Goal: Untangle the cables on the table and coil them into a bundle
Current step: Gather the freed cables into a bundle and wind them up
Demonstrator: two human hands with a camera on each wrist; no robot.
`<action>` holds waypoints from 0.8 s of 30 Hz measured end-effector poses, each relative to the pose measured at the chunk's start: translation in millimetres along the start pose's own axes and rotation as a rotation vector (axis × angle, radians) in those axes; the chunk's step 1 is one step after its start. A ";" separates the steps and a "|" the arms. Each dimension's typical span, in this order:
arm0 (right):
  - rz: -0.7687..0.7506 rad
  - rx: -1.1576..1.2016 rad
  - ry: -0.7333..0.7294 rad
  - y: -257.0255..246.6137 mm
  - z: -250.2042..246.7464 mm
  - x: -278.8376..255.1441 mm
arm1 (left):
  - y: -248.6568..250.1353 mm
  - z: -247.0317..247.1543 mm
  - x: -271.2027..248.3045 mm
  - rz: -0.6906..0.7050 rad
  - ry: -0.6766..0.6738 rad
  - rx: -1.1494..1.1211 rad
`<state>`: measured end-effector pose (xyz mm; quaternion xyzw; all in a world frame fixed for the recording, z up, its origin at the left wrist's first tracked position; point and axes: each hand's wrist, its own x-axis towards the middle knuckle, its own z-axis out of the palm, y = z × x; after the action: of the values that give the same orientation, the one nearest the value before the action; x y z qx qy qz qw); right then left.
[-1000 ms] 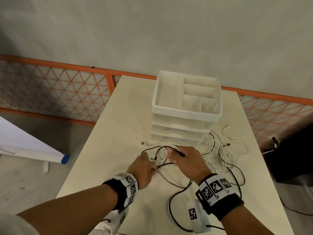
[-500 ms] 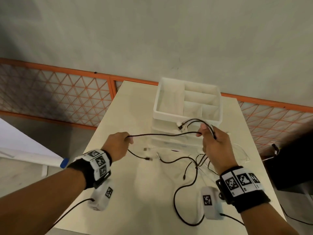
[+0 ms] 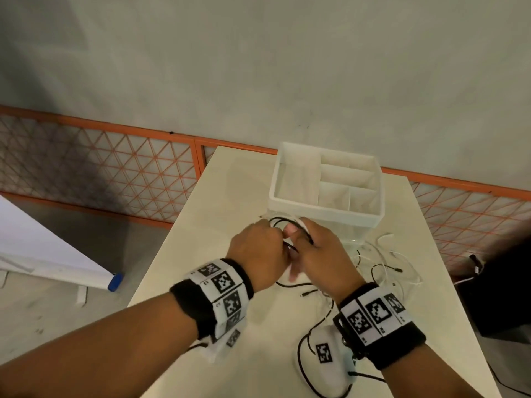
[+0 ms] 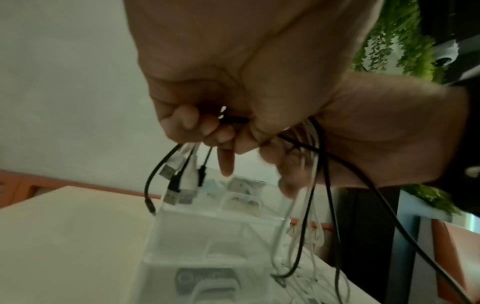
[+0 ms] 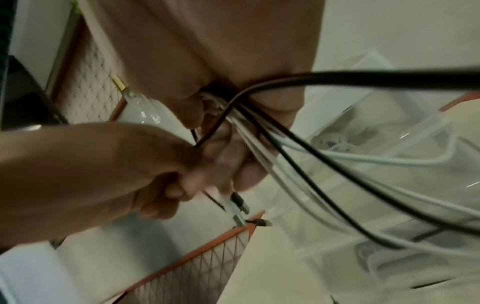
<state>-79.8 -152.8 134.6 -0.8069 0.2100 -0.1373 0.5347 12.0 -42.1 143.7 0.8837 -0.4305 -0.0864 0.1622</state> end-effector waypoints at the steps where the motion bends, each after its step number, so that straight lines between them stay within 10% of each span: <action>1: -0.033 -0.053 -0.006 -0.9 3.5 -1.5 | 0.9 3.0 0.1 -0.006 -0.002 -0.041; 10: -0.047 -0.102 0.128 6.1 -35.3 -12.5 | -79.2 9.1 1.8 -0.138 -0.198 -0.232; 17: 0.047 -0.195 -0.063 9.9 2.7 -10.3 | -42.3 22.9 0.0 0.067 -0.215 0.011; 24: 0.018 0.069 -0.001 9.6 -7.7 -15.7 | -43.8 26.4 -1.4 -0.062 -0.270 -0.112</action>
<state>-98.9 -154.6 128.8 -0.7863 0.2120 -0.1392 0.5634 35.5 -21.4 103.3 0.8665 -0.4156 -0.2331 0.1490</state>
